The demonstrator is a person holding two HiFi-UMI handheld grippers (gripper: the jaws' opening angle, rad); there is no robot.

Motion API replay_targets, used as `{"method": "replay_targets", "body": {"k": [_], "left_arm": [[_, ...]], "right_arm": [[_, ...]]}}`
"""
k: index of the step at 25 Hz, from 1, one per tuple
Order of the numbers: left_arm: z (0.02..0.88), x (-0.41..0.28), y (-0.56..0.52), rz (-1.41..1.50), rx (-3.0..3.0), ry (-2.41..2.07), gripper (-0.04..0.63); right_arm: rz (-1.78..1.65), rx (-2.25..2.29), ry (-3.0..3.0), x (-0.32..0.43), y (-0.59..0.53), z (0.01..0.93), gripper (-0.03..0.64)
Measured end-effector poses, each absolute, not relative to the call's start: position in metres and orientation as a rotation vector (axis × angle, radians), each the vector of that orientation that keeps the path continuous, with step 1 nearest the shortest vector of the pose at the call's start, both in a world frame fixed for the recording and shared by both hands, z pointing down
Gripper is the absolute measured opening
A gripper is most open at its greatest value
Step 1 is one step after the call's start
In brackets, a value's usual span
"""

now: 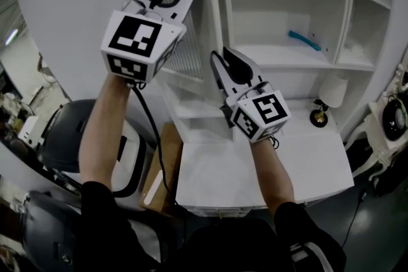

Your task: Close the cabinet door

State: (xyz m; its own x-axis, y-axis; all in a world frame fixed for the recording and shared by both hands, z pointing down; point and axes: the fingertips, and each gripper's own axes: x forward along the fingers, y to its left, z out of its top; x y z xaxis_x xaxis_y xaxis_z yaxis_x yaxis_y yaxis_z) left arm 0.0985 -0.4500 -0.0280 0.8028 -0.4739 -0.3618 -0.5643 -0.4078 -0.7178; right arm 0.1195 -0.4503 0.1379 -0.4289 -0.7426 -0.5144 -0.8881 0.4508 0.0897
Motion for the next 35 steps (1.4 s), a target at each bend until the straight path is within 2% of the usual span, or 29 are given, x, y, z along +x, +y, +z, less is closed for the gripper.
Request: {"method": "replay_targets", "body": {"k": [18, 35], "left_arm": [[-0.026, 0.139, -0.493, 0.003, -2.052, 0.82, 0.086], [-0.023, 0.166, -0.532, -0.05, -1.991, 0.856, 0.084]], "right_arm": [[0.461, -1.293, 2.296, 0.158, -0.498, 0.138, 0.097], [0.676, -1.496, 2.216, 0.181, -0.536, 0.14, 0.109]]}}
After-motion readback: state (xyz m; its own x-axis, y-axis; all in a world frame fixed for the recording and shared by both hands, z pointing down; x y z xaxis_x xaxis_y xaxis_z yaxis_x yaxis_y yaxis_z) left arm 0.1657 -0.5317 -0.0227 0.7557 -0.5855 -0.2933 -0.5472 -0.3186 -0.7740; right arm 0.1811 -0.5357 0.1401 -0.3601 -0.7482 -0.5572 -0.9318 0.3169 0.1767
